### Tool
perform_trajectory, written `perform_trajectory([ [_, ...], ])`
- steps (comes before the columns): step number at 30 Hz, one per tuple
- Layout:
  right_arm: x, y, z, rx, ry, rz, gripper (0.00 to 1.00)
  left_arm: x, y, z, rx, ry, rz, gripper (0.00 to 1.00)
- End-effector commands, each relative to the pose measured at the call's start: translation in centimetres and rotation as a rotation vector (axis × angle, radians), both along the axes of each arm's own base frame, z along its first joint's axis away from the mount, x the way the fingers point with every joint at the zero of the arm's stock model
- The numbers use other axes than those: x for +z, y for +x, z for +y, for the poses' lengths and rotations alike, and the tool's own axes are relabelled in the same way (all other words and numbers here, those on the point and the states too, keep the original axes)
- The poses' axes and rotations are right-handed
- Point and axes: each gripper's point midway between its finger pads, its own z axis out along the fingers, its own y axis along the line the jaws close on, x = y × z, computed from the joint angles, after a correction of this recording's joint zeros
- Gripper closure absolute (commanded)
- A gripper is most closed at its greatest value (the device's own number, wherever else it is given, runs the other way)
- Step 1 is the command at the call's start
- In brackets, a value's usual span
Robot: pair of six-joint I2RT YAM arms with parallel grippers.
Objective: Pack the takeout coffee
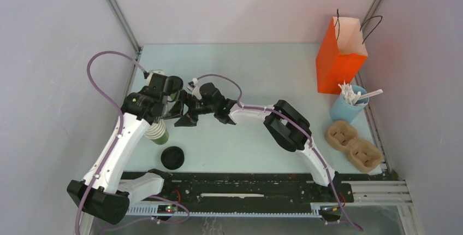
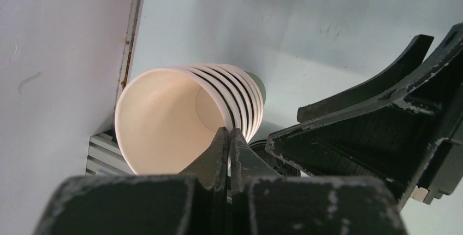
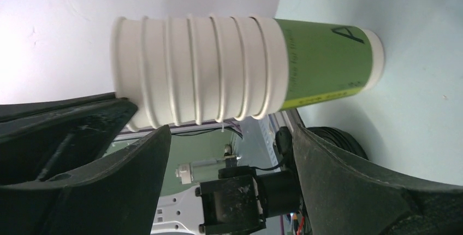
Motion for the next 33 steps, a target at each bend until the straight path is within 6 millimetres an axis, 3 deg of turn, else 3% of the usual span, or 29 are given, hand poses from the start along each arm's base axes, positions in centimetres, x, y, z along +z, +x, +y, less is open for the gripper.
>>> perform_trajectory([
  [1, 1.3, 0.4, -0.1, -0.011, 0.050, -0.008, 0.10, -0.9, -0.6, 0.2, 0.019, 0.004, 0.026, 1.00],
  [6, 2.3, -1.3, 1.3, 0.038, 0.106, 0.015, 0.11, -0.8, -0.5, 0.2, 0.020, 0.001, 0.021, 1.00],
  [21, 3.0, -2.3, 2.8, 0.067, 0.121, 0.029, 0.09, -0.7, -0.6, -0.1, 0.010, -0.015, 0.019, 1.00],
  [26, 1.9, -2.0, 3.4, 0.049, 0.073, 0.013, 0.09, -0.7, -0.7, 0.0, 0.010, -0.017, 0.017, 1.00],
  [33, -1.4, -1.6, 3.3, -0.001, -0.060, -0.009, 0.09, 1.0, -0.6, 0.2, 0.011, -0.009, -0.009, 1.00],
])
